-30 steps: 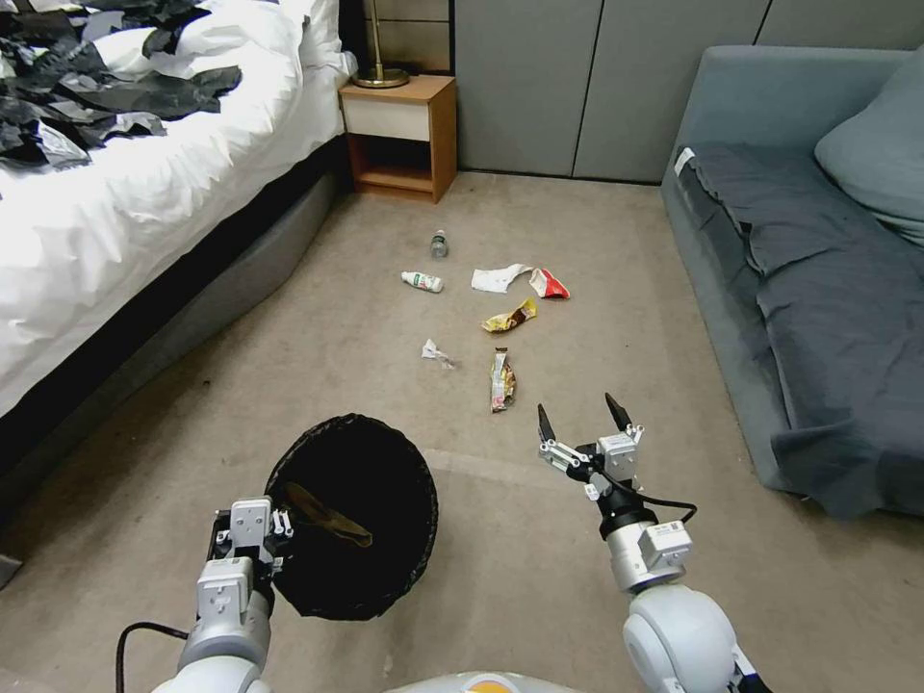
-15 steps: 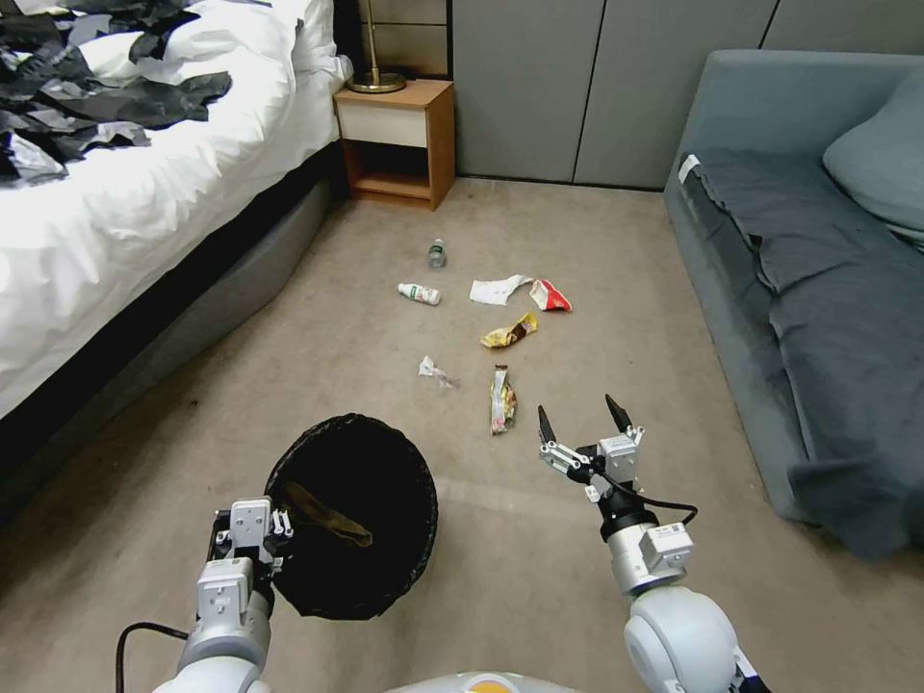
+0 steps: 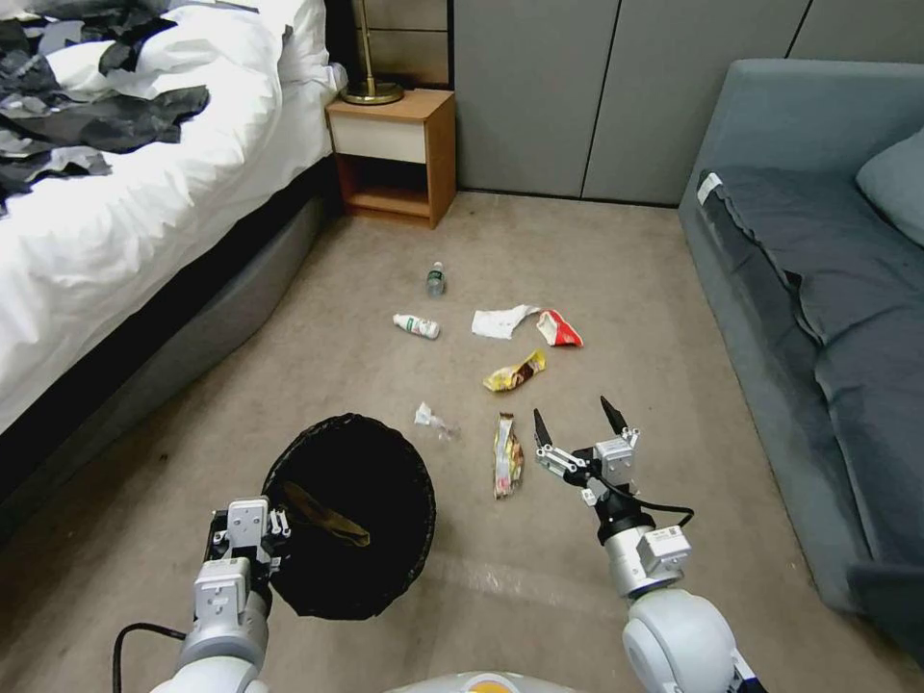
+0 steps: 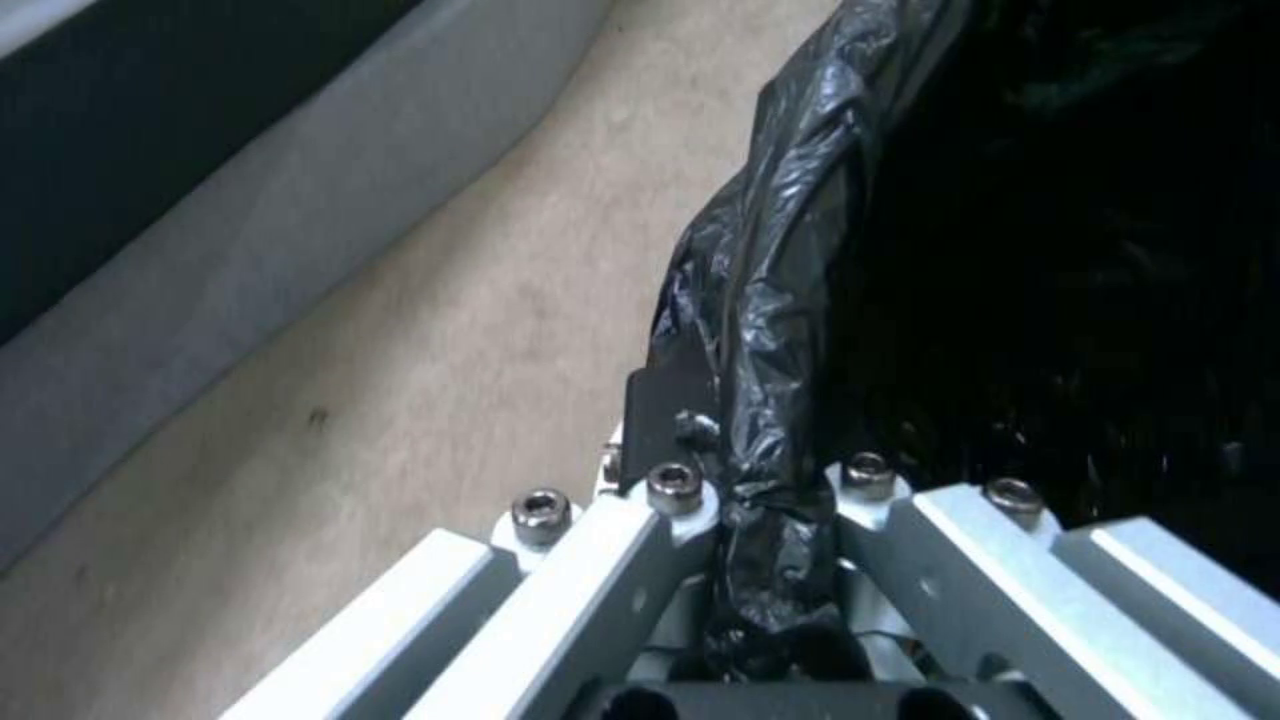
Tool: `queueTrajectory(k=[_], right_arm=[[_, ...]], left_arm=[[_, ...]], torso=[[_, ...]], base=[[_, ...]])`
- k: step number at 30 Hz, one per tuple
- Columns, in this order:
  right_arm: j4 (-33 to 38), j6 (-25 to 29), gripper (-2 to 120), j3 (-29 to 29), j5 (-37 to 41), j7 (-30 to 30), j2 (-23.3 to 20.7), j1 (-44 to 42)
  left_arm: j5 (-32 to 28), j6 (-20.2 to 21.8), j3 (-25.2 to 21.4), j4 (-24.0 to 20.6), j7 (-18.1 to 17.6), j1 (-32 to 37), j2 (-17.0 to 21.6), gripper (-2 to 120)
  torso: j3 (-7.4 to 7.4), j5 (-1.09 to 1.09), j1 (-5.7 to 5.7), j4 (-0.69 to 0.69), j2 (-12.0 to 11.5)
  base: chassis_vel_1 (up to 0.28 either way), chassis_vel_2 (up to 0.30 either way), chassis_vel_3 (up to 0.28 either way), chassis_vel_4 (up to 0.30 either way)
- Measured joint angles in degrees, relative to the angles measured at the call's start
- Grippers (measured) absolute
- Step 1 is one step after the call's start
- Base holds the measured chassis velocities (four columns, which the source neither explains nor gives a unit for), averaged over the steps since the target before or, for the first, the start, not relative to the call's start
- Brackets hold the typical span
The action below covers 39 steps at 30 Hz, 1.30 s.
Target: Pick up the trash bin, then pick up the garbage from the floor and place it into the trash bin.
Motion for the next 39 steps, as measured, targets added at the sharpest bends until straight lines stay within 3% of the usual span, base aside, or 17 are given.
queueTrajectory(k=[10,22,29,33,39], right_arm=[[-0.8,2.1,100,-0.4,-0.9,-1.8,0.0,0.1],[-3.0,1.2,100,-2.3,-0.5,-1.5,-0.8,2.2],[-10.9,-9.8,100,-8.6,5.3,1.7,-4.5,10.2],[-18.9,-15.0,100,-11.7,9.9,1.3,-4.5,15.3],[-24.6,-20.7,100,-13.7,13.9,-0.1,-3.4,18.3]], left_arm=[[-0.1,0.1,0.0,0.1,-0.1,-0.3,0.0,1],[-0.1,0.3,-0.1,0.1,-0.1,-0.4,0.2,1],[0.2,0.8,0.0,1.0,-0.1,-1.0,0.0,1],[0.5,1.3,0.0,1.3,-0.2,-1.4,-0.1,1],[1.0,1.5,0.0,1.8,-0.2,-1.6,-0.1,1]], torso=[[0.01,-0.02,0.01,0.00,0.0],[0.00,-0.01,0.00,-0.01,0.0],[0.00,-0.02,0.00,-0.01,0.0],[0.00,-0.01,0.00,-0.01,0.0],[0.00,-0.01,0.00,-0.01,0.0]], base=[[-0.152,0.174,0.164,-0.165],[0.000,0.000,0.000,0.000],[0.000,0.000,0.000,0.000],[0.000,0.000,0.000,0.000],[0.000,0.000,0.000,0.000]])
